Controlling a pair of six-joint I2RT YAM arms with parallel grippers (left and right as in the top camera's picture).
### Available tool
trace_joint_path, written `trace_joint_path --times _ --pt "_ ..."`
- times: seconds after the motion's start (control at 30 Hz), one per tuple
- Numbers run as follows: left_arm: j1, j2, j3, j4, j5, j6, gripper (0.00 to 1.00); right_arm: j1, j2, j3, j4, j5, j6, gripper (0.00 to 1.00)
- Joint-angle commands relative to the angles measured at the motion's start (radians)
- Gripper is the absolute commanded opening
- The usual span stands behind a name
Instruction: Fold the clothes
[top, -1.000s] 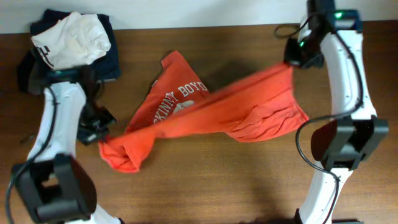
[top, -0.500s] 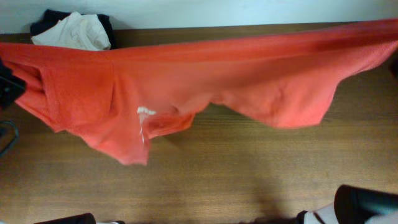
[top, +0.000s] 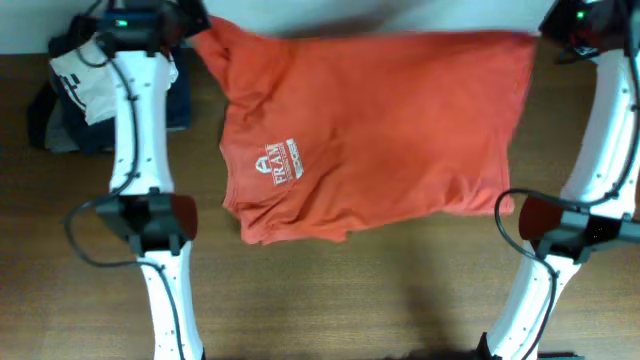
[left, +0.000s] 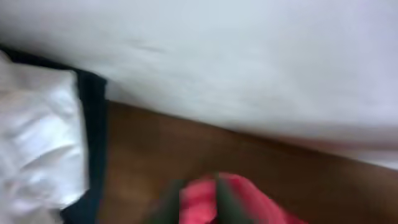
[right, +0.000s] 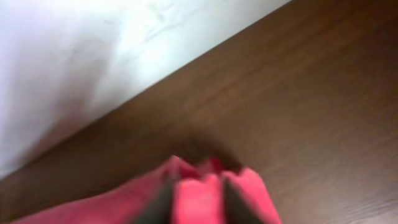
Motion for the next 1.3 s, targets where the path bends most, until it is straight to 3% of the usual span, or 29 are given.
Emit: trace_joint_path --times 0.0,0.03,0.17,0.23,0.3,0.43,0.5,0.57,0.67,0.77,0.9,0.97,1.07,1.23,1.27 --pt "-0.043 0.095 0.014 -0.001 -0.023 0.023 0.87 -0.011 0.022 0.006 -0.03 0.051 -0.016 0.99" --pt "-0.043 0.091 0.015 -0.021 -0.022 0.023 0.99 -0.012 0.014 0.007 -0.047 0.068 -0.016 0.99" --pt "-0.038 -0.054 0.068 -0.332 -0.031 0.067 0.99 -0.012 -0.041 0.007 -0.249 0.085 -0.016 0.99" --pt "-0.036 -0.154 0.068 -0.486 -0.111 0.086 0.99 -0.011 -0.074 0.006 -0.267 -0.034 -0.103 0.99" --pt "-0.036 -0.232 0.068 -0.638 -0.156 0.085 0.99 -0.011 -0.122 0.006 -0.267 -0.082 -0.094 0.99" --pt "-0.039 -0.394 0.02 -0.666 0.004 0.1 0.99 -0.011 -0.299 -0.033 -0.267 -0.074 -0.098 0.99" --pt "-0.059 -0.531 -0.166 -0.666 0.1 0.029 0.99 -0.013 -0.399 -0.156 -0.267 -0.072 -0.099 0.99" --pt "-0.142 -0.701 -0.529 -0.666 0.109 -0.032 0.99 -0.013 -0.486 -0.364 -0.267 -0.069 -0.167 0.99" --pt "-0.319 -0.8 -1.025 -0.666 0.11 -0.283 0.99 -0.013 -0.461 -0.477 -0.262 -0.069 -0.177 0.99" --pt "-0.459 -0.799 -1.374 -0.525 0.093 -0.467 0.99 -0.013 -0.446 -0.502 -0.254 -0.065 -0.177 0.99" --pt "-0.436 -0.799 -1.686 -0.222 0.04 -0.576 0.98 -0.013 -0.446 -0.502 -0.255 -0.02 -0.177 0.99" --pt "-0.415 -0.799 -1.839 0.0 0.022 -0.6 0.93 -0.013 -0.446 -0.502 -0.243 -0.021 -0.175 0.99" --pt "-0.415 -0.799 -1.868 0.238 -0.028 -0.601 0.89 -0.013 -0.446 -0.502 -0.229 -0.021 -0.172 0.99" --pt "-0.409 -0.796 -1.869 0.296 -0.111 -0.628 0.89 -0.012 -0.446 -0.502 -0.233 -0.021 -0.173 0.99" --pt "-0.396 -0.795 -1.874 0.296 -0.118 -0.627 0.84 -0.012 -0.446 -0.502 -0.233 -0.021 -0.173 0.99"
